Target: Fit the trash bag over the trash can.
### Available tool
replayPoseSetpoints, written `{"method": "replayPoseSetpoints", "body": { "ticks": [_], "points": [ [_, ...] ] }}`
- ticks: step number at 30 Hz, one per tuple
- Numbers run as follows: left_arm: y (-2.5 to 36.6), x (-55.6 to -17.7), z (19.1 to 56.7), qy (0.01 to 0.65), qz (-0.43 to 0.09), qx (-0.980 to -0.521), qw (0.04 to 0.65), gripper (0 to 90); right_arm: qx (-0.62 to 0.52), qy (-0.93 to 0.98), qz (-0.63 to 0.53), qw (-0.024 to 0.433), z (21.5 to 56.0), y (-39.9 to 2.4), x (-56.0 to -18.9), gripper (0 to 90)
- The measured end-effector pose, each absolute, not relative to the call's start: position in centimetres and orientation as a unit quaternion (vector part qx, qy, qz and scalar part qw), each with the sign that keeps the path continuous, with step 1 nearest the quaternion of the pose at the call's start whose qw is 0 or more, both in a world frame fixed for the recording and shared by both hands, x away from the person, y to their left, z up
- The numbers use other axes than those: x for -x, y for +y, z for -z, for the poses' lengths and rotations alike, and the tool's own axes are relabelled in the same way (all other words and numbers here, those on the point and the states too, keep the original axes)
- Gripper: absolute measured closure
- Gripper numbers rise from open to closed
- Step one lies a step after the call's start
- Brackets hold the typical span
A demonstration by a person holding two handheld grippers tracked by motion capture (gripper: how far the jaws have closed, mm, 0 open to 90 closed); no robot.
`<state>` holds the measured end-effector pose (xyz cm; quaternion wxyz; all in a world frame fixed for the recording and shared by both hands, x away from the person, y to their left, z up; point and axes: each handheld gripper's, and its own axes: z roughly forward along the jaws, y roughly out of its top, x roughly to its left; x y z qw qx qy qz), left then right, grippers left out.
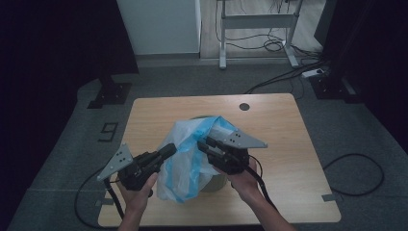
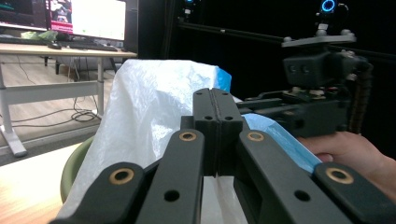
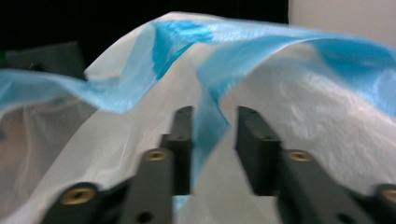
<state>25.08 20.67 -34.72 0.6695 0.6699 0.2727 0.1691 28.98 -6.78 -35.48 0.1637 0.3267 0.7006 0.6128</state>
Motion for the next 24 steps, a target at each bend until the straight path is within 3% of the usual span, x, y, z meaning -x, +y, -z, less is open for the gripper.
{"method": "replayPoseSetpoints", "body": {
  "ticks": [2, 3, 15, 24],
  "points": [
    [20.6, -25.7, 34.7, 0.279, -0.171, -0.669, 0.667, 89.7, -0.328, 0.699, -0.612, 0.172, 35.5, -7.0, -29.5, 88.3],
    [20.6, -26.1, 34.7, 0.284, -0.173, -0.667, 0.666, 89.7, -0.327, 0.699, -0.612, 0.172, 35.5, -7.2, -29.6, 89.0],
    [22.3, -32.6, 33.3, 0.351, -0.178, -0.626, 0.673, 89.7, -0.33, 0.695, -0.609, 0.193, 33.9, -12.4, -32.3, 89.1],
    [22.8, -36.7, 31.4, 0.371, -0.19, -0.626, 0.659, 89.8, -0.353, 0.685, -0.603, 0.205, 31.3, -14.9, -36.3, 89.0]
  ]
}}
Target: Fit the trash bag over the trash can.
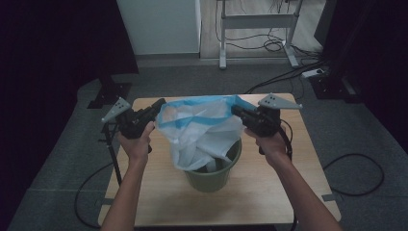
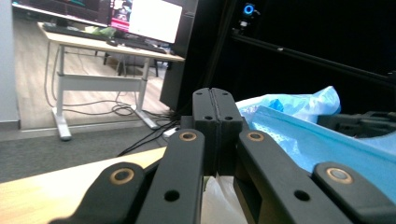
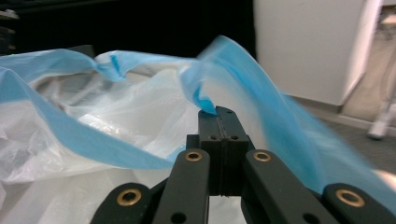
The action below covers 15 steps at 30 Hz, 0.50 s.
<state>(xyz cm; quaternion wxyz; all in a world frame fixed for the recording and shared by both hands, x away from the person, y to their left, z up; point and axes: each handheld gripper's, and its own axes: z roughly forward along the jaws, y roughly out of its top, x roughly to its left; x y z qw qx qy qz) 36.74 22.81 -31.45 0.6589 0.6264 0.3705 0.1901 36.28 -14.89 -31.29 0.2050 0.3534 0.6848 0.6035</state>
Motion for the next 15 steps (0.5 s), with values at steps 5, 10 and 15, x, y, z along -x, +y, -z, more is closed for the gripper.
{"method": "replayPoseSetpoints", "body": {
  "ticks": [5, 10, 15],
  "points": [
    [23.3, -37.2, 30.2, 0.369, -0.193, -0.614, 0.67, 89.7, -0.356, 0.673, -0.606, 0.228, 29.6, -15.8, -37.7, 89.0],
    [24.1, -35.8, 30.6, 0.366, -0.186, -0.615, 0.673, 89.7, -0.345, 0.664, -0.619, 0.239, 29.3, -16.6, -36.3, 89.0],
    [25.5, -33.4, 32.1, 0.37, -0.166, -0.615, 0.676, 89.7, -0.335, 0.668, -0.623, 0.23, 31.3, -17.7, -33.8, 89.0]
  ]
}}
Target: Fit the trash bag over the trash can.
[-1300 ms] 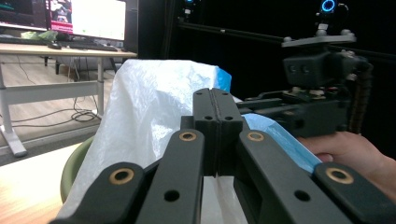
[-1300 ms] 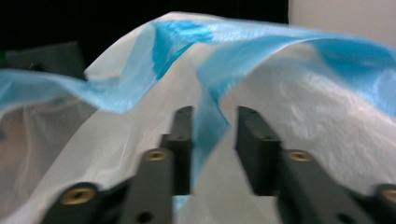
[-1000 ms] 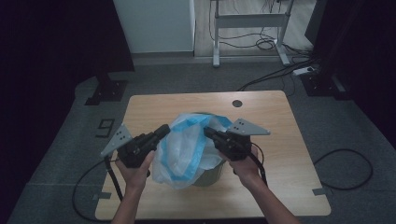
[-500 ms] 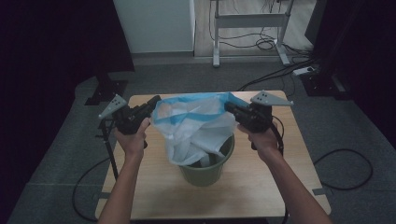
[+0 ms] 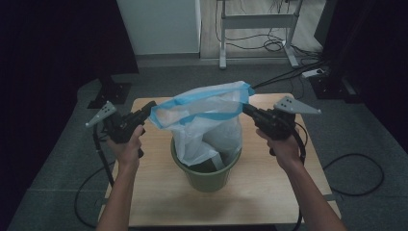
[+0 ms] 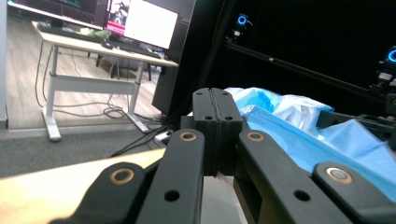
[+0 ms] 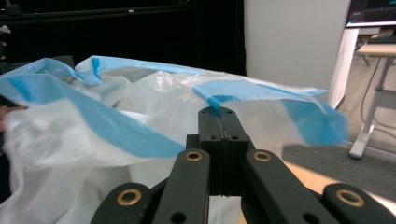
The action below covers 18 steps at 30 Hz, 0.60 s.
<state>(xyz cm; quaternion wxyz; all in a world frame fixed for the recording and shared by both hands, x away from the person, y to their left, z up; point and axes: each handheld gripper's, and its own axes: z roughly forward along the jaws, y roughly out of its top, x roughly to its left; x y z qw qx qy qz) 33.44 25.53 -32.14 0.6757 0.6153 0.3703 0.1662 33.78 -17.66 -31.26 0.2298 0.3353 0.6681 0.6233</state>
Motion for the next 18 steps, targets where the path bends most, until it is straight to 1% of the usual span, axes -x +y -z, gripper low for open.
{"method": "replayPoseSetpoints", "body": {
  "ticks": [3, 5, 12, 15, 18],
  "points": [
    [26.4, -32.0, 33.2, 0.374, -0.158, -0.616, 0.676, 89.7, -0.336, 0.666, -0.627, 0.222, 32.6, -18.9, -32.4, 89.0],
    [26.8, -31.1, 34.0, 0.375, -0.145, -0.615, 0.678, 89.7, -0.34, 0.664, -0.634, 0.205, 33.6, -19.7, -31.4, 89.0],
    [27.1, -28.0, 36.4, 0.364, -0.113, -0.631, 0.676, 89.6, -0.321, 0.67, -0.643, 0.186, 35.3, -20.5, -28.5, 89.0],
    [27.3, -26.9, 37.4, 0.362, -0.106, -0.631, 0.678, 89.6, -0.309, 0.675, -0.645, 0.181, 36.0, -20.6, -27.1, 89.0],
    [27.2, -26.0, 38.6, 0.361, -0.111, -0.638, 0.672, 89.6, -0.306, 0.676, -0.646, 0.177, 37.1, -20.8, -26.1, 89.0]
  ]
}}
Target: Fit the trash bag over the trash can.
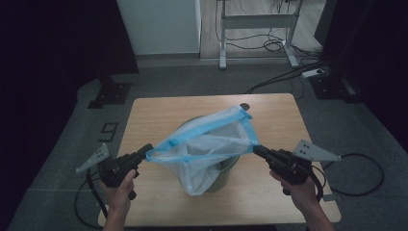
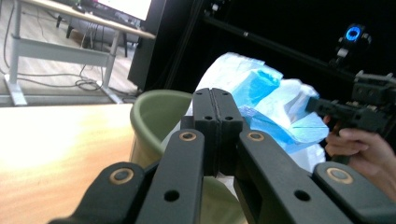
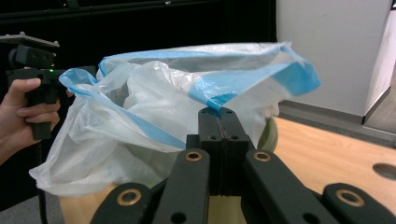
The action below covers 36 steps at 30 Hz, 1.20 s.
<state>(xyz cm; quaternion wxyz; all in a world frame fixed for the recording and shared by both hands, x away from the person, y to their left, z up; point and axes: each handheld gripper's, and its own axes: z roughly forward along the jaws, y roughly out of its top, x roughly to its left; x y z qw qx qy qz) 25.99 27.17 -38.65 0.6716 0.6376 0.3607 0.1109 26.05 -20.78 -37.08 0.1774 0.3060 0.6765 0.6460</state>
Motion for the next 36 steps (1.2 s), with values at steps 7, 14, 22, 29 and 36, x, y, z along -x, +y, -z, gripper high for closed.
{"method": "replayPoseSetpoints", "body": {
  "ticks": [7, 14, 22, 29, 36],
  "points": [
    [26.7, -25.2, 41.0, 0.362, -0.093, -0.642, 0.67, 89.5, -0.314, 0.696, -0.628, 0.153, 41.4, -20.6, -24.7, 89.0],
    [26.4, -24.8, 43.1, 0.365, -0.07, -0.664, 0.65, 89.5, -0.329, 0.699, -0.621, 0.131, 44.4, -21.4, -24.0, 89.0],
    [25.5, -26.1, 44.6, 0.383, -0.062, -0.68, 0.622, 88.9, -0.35, 0.707, -0.602, 0.125, 45.5, -21.0, -25.9, 88.9],
    [24.9, -26.4, 44.9, 0.386, -0.062, -0.696, 0.602, 89.1, -0.363, 0.719, -0.579, 0.125, 46.1, -20.4, -27.3, 88.9],
    [25.1, -26.2, 44.2, 0.375, -0.077, -0.69, 0.615, 78.0, -0.373, 0.714, -0.577, 0.133, 45.9, -20.6, -27.8, 88.9]
  ]
}}
